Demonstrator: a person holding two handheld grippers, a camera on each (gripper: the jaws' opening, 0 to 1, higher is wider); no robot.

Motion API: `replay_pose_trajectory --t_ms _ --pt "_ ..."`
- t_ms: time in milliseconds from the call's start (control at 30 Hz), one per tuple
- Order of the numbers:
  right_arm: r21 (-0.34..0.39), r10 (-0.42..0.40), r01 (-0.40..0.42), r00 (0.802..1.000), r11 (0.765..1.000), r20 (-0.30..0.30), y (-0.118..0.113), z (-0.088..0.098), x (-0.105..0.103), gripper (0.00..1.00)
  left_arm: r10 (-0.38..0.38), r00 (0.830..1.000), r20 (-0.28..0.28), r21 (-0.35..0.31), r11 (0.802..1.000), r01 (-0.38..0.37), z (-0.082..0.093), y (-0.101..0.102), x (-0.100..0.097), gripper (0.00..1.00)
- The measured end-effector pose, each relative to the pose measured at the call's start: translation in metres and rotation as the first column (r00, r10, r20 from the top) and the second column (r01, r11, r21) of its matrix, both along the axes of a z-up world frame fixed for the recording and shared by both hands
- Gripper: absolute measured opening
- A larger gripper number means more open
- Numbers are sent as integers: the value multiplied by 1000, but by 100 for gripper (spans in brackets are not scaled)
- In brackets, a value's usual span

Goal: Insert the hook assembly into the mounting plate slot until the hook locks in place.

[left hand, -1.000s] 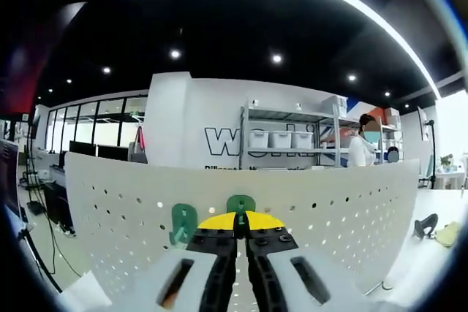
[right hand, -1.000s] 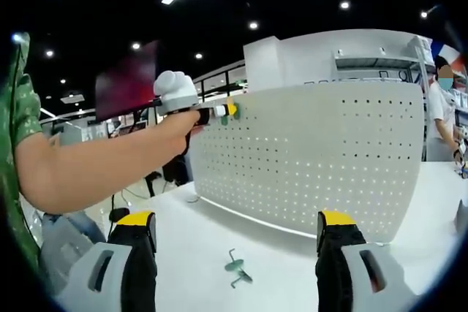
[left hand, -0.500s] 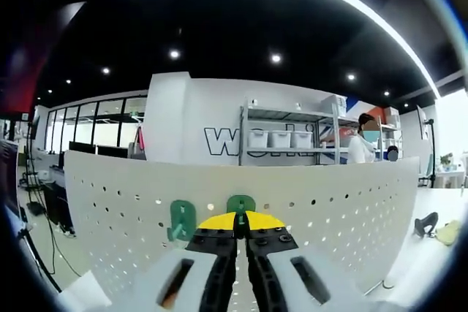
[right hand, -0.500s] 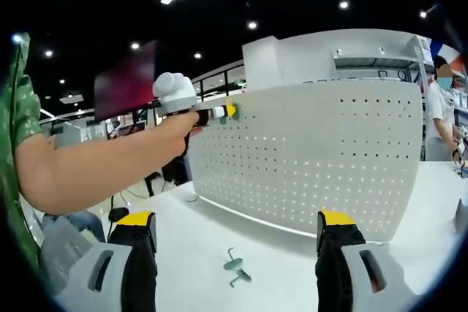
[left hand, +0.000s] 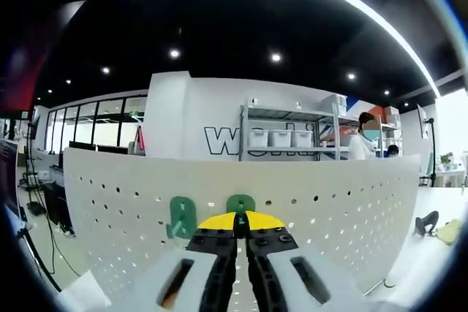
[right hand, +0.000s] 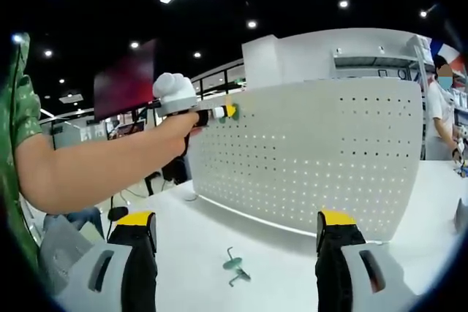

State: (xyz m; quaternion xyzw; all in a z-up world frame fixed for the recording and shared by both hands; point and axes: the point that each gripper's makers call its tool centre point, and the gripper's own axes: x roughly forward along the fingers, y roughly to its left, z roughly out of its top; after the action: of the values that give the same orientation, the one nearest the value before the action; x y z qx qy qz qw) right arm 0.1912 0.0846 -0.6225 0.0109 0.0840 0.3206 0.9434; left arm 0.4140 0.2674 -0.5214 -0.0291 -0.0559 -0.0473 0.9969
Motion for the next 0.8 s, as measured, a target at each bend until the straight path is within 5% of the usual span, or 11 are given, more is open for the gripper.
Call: replay_pose_trajectory --t_ms 800 --pt "-3 -4 4 1000 1000 -10 -1 -5 1 92 2 1000 5 37 999 -2 -1 0 4 3"
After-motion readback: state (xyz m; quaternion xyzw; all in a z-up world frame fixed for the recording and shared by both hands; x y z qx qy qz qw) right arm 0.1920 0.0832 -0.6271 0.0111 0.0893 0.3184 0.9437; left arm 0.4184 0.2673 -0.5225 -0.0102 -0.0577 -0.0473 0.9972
